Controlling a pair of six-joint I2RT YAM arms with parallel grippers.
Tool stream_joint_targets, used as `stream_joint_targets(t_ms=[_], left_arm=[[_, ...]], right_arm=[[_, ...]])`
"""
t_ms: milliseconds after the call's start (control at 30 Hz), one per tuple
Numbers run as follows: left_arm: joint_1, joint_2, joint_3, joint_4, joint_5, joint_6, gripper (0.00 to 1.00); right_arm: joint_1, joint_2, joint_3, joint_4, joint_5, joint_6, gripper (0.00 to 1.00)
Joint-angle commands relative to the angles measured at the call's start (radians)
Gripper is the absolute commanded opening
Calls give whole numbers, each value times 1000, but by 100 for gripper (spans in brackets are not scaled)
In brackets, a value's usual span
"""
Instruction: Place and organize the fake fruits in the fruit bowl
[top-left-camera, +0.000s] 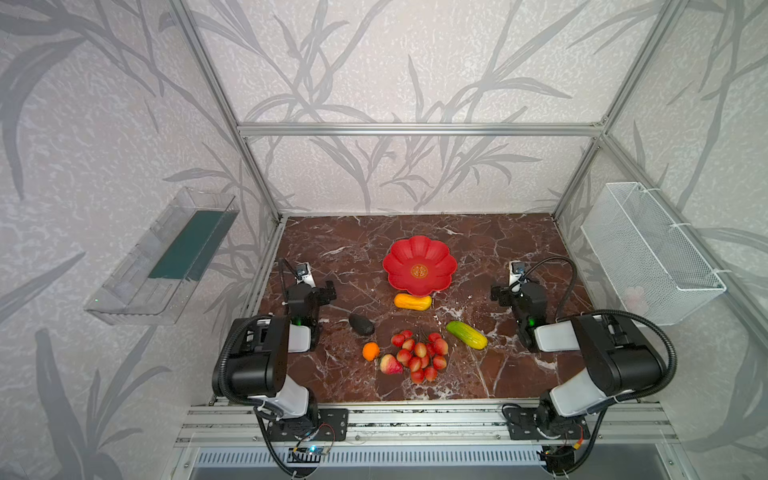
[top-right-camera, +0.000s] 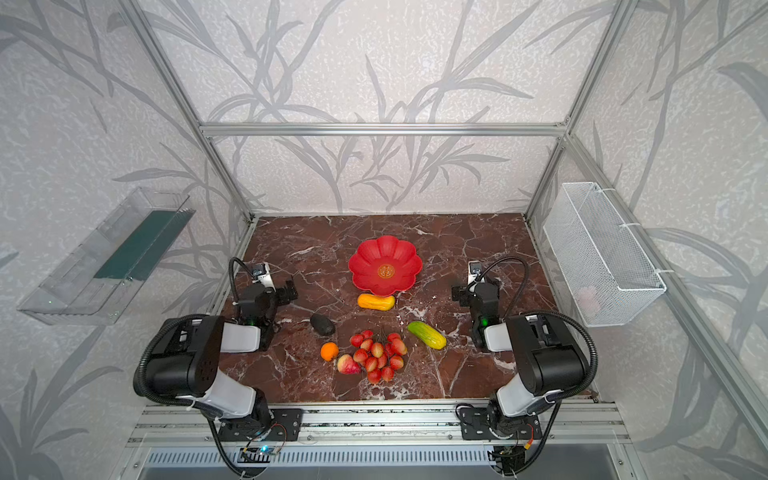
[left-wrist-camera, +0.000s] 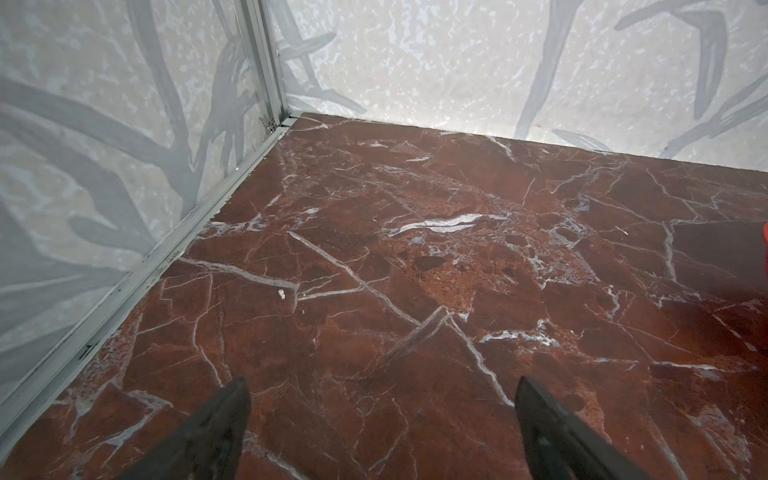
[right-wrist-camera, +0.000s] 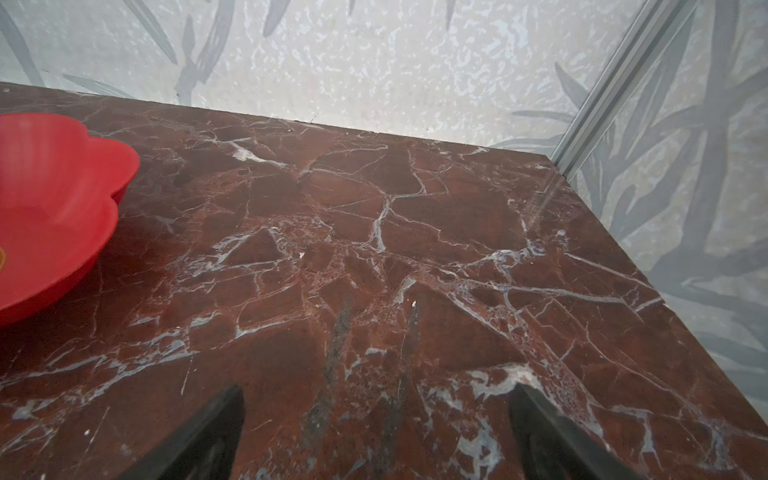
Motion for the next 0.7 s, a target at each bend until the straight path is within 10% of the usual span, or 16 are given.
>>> stream_joint_targets(t_ms=[0, 667], left_arm=[[-4, 4, 19, 3, 10, 18, 99], [-3, 4, 38, -33, 75, 43, 99]], right_arm=[[-4, 7, 13, 7, 12, 12, 99], [-4, 7, 13, 8, 13, 12, 99]])
